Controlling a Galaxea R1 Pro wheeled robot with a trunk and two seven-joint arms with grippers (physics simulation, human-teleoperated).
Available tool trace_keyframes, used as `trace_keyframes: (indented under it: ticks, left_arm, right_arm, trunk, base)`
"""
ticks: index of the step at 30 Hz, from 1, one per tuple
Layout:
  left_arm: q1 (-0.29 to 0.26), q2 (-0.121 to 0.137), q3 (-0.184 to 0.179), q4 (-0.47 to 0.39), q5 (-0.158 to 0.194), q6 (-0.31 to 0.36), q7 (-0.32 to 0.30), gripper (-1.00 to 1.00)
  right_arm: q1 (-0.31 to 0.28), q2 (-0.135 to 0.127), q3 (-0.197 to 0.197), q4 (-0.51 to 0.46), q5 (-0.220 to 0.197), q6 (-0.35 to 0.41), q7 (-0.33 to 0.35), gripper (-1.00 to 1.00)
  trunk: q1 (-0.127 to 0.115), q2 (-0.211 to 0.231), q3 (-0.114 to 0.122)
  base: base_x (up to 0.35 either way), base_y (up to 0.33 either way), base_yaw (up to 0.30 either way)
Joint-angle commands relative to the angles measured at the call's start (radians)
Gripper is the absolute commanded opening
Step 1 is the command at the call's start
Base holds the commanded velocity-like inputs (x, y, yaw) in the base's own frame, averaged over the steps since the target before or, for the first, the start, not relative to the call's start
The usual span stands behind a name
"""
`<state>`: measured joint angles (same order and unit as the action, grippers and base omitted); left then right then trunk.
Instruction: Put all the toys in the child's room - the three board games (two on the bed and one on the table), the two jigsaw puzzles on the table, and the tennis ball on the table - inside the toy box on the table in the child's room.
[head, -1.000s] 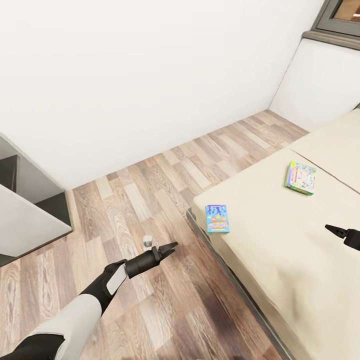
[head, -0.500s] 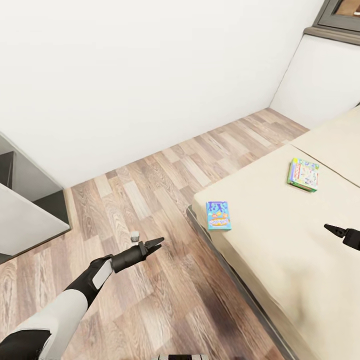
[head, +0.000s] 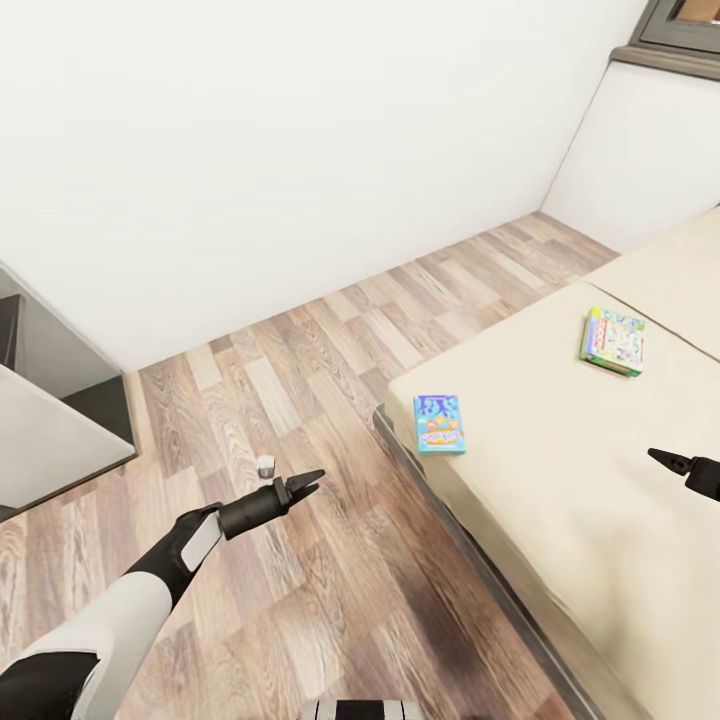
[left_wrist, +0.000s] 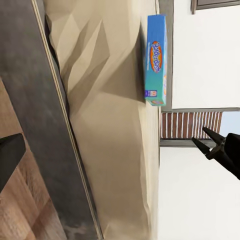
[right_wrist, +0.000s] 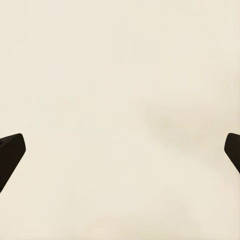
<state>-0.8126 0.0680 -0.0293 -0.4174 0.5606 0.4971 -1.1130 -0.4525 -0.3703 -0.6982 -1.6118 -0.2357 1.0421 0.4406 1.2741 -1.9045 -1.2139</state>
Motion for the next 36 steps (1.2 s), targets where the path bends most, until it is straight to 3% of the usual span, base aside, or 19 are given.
trace_keyframes:
  ticks: [1,13,36]
  left_arm:
    - [-0.001,0.001,-0.003,0.0,0.007,0.01,-0.001,1.0]
    - [-0.004,-0.001,-0.004,0.0,0.005,0.01,0.002,1.0]
    - [-0.003,-0.01,-0.004,-0.001,0.011,-0.03,-0.006,1.0]
  right_arm:
    - [-0.001,0.0,-0.001,0.0,0.002,0.005,0.006,1.0]
    - [0.0,-0.004,-0.001,0.0,0.002,0.005,0.008,1.0]
    - [-0.001,-0.01,-0.001,0.0,0.003,0.005,0.008,1.0]
  trunk:
    - [0.004,-0.008,-0.004]
    - [0.05,-0.092,-0.041]
    - [0.05,-0.092,-0.041]
  base:
    - [0.0,0.0,0.0]
    - [0.0,0.0,0.0]
    - [0.0,0.0,0.0]
